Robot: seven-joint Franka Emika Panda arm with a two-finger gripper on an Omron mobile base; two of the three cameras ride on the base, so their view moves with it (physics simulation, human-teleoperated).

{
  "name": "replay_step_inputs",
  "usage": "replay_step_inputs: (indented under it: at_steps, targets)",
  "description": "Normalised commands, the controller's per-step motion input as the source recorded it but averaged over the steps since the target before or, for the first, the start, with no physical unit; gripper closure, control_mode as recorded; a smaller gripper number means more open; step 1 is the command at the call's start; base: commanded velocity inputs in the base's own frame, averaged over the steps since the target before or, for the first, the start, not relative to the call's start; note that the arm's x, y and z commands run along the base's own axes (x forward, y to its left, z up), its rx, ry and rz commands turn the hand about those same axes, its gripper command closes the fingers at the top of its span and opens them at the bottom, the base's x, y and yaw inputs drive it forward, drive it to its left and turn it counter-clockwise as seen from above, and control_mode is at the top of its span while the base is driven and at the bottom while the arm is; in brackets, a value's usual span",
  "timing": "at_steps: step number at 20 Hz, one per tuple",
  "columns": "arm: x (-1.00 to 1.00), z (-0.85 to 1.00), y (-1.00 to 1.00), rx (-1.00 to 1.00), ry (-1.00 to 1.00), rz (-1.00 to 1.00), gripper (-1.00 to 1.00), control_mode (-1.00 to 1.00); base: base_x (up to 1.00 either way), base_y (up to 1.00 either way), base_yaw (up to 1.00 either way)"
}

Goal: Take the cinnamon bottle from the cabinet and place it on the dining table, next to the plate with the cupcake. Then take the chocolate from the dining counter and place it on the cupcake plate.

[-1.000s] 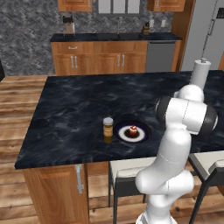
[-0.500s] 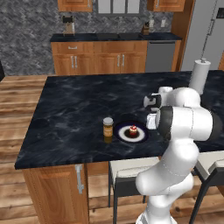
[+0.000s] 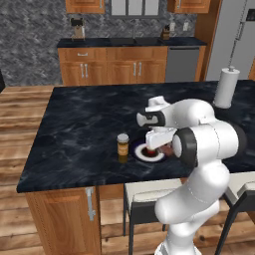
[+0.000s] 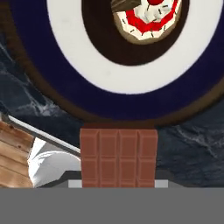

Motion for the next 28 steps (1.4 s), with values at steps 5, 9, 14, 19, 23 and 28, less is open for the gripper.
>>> replay_step_inputs:
  at_steps: [5, 9, 14, 19, 23, 28]
  targets:
    - [0.28, -0.01, 0.37, 0.00, 0.01, 0.29, 1.00, -1.00, 0.00, 0.00, 0.00]
    - [0.13, -0.05, 0.16, 0.00, 0.00, 0.15, 1.00, -1.00, 0.00, 0.00, 0.00]
    - [0.15, -0.30, 0.15, 0.00, 0.00, 0.11, 1.00, -1.00, 0.00, 0.00, 0.00]
    - [0.08, -0.16, 0.13, 0.00, -0.03, 0.09, 1.00, -1.00, 0.00, 0.00, 0.00]
    - [0.11, -0.12, 0.01, 0.00, -0.04, 0.03, 1.00, -1.00, 0.00, 0.00, 0.00]
    - [0.16, -0.19, 0.02, 0.00, 0.00, 0.00, 1.00, -1.00, 0.00, 0.00, 0.00]
